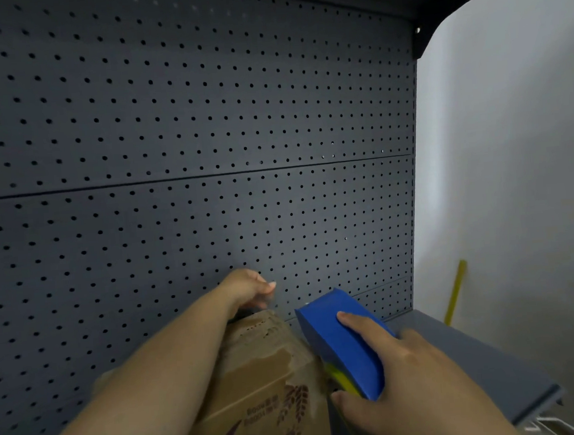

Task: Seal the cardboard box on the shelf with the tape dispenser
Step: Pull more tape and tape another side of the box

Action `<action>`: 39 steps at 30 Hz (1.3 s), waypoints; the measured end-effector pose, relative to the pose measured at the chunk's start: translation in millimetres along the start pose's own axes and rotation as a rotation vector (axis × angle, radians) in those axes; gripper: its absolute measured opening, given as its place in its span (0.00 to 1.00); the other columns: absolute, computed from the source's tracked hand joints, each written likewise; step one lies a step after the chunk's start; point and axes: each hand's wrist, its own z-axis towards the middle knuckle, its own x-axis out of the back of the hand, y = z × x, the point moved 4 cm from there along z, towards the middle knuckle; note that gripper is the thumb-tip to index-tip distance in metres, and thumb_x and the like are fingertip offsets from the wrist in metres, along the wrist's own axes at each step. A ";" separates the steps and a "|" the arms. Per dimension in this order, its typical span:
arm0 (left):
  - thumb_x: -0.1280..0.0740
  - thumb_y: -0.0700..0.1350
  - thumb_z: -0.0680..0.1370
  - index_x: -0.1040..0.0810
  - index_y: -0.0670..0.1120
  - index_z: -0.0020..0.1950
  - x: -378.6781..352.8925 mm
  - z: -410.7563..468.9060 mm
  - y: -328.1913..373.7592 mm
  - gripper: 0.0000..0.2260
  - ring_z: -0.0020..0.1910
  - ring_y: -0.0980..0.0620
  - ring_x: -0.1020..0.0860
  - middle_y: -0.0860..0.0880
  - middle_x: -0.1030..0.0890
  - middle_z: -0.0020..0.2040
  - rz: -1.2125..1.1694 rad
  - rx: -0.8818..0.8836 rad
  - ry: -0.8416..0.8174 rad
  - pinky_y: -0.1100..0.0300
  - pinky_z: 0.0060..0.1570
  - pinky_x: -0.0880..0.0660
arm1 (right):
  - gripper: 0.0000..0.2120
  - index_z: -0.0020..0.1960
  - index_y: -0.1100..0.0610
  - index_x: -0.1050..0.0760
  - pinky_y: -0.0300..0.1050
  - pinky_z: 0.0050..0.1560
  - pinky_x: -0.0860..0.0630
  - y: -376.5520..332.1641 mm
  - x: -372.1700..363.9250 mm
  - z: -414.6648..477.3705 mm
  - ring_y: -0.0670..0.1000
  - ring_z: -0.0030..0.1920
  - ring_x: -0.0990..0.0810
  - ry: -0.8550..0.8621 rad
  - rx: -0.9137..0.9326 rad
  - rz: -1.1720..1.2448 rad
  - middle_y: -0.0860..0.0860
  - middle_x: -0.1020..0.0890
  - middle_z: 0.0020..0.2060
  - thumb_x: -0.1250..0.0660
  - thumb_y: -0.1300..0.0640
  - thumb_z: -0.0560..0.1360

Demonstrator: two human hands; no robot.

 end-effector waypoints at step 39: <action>0.50 0.51 0.81 0.23 0.45 0.61 -50.3 -51.9 -5.2 0.20 0.59 0.49 0.25 0.46 0.22 0.61 0.900 -0.446 -0.296 0.54 0.63 0.30 | 0.41 0.68 0.28 0.59 0.41 0.52 0.27 9.8 -22.4 -20.1 0.48 0.47 0.29 -0.109 -0.092 0.117 0.48 0.33 0.49 0.35 0.33 0.66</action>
